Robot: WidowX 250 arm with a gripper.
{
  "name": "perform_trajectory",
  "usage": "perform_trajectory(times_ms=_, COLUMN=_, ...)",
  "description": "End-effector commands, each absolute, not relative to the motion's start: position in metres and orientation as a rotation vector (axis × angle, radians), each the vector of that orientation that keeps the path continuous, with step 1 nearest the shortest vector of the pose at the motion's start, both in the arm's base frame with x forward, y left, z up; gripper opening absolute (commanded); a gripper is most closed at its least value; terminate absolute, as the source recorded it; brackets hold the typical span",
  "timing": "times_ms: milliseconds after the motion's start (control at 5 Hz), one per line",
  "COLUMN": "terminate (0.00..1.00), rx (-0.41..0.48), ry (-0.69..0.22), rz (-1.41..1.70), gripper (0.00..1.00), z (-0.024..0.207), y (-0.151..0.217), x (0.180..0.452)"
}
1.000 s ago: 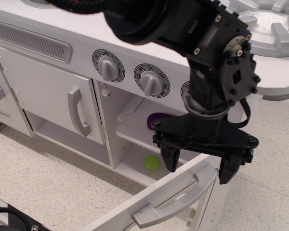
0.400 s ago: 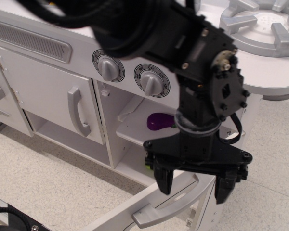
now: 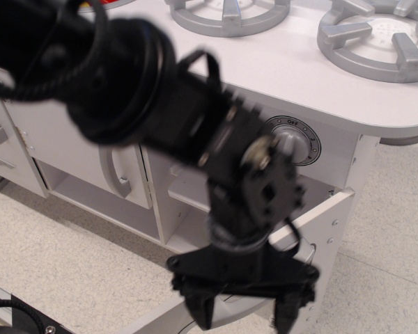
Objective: Close oven
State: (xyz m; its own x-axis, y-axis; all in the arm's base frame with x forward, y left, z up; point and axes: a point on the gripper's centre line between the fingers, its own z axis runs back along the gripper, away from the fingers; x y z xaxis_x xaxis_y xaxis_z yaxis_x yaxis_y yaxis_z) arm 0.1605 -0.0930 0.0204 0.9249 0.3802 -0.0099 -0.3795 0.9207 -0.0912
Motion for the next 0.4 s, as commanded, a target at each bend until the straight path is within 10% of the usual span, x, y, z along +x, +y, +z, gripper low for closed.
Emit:
perform_trajectory(times_ms=0, terminate=0.00, rx=-0.084, ry=-0.070, rz=0.417, gripper=1.00, z=-0.0016, y=-0.0819, x=0.1672)
perform_trajectory(times_ms=200, terminate=0.00, rx=-0.068, ry=-0.098, rz=0.436, gripper=1.00, z=-0.0043, y=-0.0750, x=0.1739)
